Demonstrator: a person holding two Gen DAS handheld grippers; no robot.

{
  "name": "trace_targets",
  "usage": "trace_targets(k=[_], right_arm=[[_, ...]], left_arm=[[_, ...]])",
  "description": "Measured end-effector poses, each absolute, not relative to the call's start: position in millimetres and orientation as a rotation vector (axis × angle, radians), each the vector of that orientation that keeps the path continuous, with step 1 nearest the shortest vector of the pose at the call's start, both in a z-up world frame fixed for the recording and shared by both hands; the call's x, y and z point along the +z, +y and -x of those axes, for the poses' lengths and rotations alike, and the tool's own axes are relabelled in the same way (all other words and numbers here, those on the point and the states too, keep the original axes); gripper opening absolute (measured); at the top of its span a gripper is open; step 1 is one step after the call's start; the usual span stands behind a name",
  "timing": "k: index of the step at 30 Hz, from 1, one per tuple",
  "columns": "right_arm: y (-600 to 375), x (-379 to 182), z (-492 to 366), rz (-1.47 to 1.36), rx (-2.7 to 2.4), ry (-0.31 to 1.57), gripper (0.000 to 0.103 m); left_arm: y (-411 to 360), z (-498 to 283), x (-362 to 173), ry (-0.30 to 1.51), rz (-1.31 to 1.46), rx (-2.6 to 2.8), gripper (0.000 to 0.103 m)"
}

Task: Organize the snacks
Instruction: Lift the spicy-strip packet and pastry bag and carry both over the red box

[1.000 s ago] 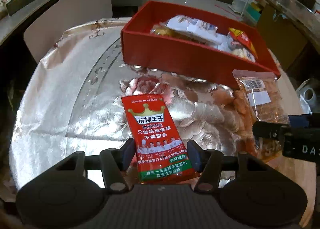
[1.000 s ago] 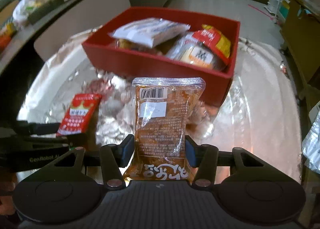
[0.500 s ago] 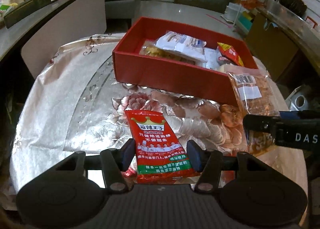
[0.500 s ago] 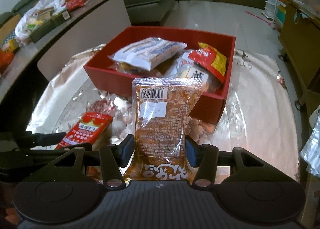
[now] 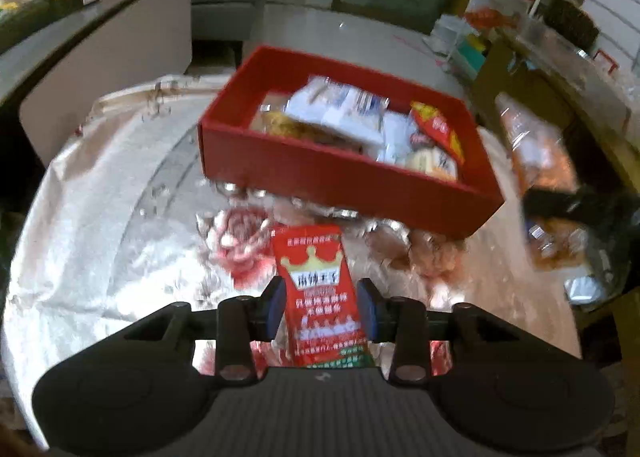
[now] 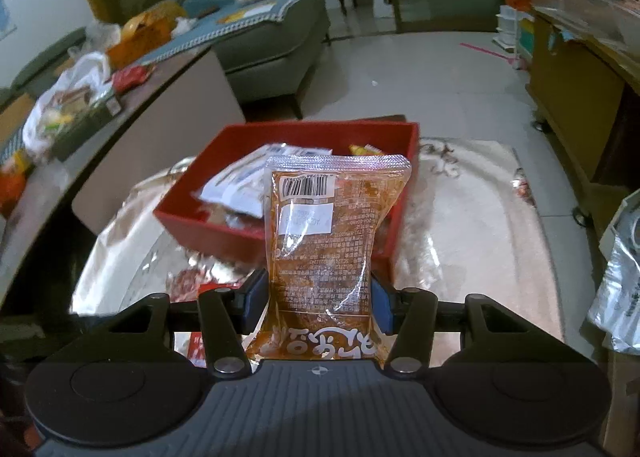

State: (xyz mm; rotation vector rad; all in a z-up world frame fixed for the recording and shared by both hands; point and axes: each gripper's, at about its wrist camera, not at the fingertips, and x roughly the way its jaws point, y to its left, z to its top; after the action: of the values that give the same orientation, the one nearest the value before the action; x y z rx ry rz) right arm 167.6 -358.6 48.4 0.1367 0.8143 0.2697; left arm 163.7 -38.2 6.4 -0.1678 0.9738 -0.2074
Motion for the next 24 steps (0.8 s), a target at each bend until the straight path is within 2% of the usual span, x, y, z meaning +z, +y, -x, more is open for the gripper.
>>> trace_targets(k=[2, 5, 10, 15, 16, 17, 19, 24], right_arm=[[-364, 50, -168, -0.15, 0.262, 0.808, 0.061], [-369, 51, -167, -0.164, 0.265, 0.809, 0.061], [-372, 50, -166, -0.17, 0.283, 0.819, 0.061], [-371, 50, -165, -0.173, 0.306, 0.823, 0.061], [-371, 50, -164, -0.174, 0.311, 0.822, 0.061], [-370, 51, -163, -0.174, 0.316, 0.82, 0.061], [-369, 51, -163, -0.17, 0.322, 0.82, 0.062], [-365, 50, -166, -0.165, 0.333, 0.828, 0.062]], left_arm=[[-41, -169, -6, 1.022, 0.174, -0.201, 0.045], [-30, -182, -17, 1.083, 0.232, -0.154, 0.045], [-3, -187, -10, 1.077, 0.373, -0.178, 0.045], [-15, -185, -11, 1.079, 0.306, -0.198, 0.045], [-16, -186, -10, 1.073, 0.303, -0.201, 0.047], [-19, -186, -10, 1.069, 0.299, -0.204, 0.055], [-28, -188, -15, 1.081, 0.27, -0.195, 0.061], [-61, -196, -36, 1.108, 0.152, -0.107, 0.061]])
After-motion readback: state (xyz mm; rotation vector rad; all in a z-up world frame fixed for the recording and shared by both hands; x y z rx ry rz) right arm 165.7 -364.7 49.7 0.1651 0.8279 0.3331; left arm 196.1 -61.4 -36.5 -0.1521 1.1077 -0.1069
